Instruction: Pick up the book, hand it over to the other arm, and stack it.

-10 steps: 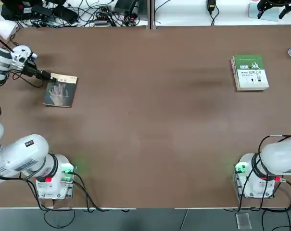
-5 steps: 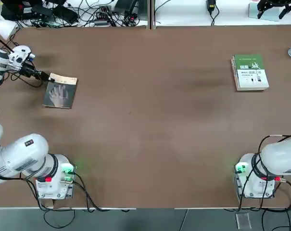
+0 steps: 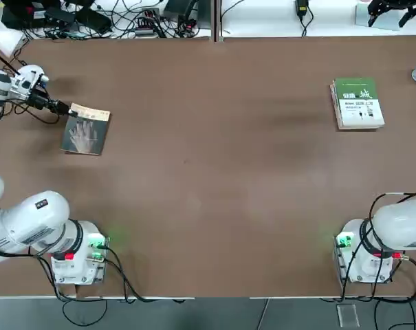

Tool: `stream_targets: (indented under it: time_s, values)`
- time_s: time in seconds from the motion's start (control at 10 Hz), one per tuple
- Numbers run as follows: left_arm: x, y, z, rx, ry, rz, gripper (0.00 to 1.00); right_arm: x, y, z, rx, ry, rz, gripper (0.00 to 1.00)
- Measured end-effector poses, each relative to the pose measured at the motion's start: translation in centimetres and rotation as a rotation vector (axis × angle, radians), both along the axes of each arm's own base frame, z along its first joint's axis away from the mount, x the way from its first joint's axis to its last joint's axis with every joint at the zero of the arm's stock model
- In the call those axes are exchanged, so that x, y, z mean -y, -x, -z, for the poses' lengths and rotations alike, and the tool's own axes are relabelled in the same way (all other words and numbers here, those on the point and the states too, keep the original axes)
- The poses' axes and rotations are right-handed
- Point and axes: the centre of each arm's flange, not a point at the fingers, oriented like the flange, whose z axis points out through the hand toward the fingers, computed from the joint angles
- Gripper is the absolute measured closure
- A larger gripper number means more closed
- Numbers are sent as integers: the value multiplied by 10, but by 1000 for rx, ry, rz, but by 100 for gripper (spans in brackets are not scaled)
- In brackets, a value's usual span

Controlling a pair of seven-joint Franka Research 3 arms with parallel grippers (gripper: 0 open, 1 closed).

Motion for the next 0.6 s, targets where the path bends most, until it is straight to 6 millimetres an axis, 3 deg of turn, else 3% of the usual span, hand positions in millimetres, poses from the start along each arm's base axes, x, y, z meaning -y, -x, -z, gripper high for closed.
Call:
stream_targets:
  time_s: [0.3,0.6]
  values:
    - [5,-8,-17,-38,36,4,99,0,0,0,0,0,0,0]
    - [19,-24,-48,-93,72,15,99,-1,0,0,0,-13,1,0]
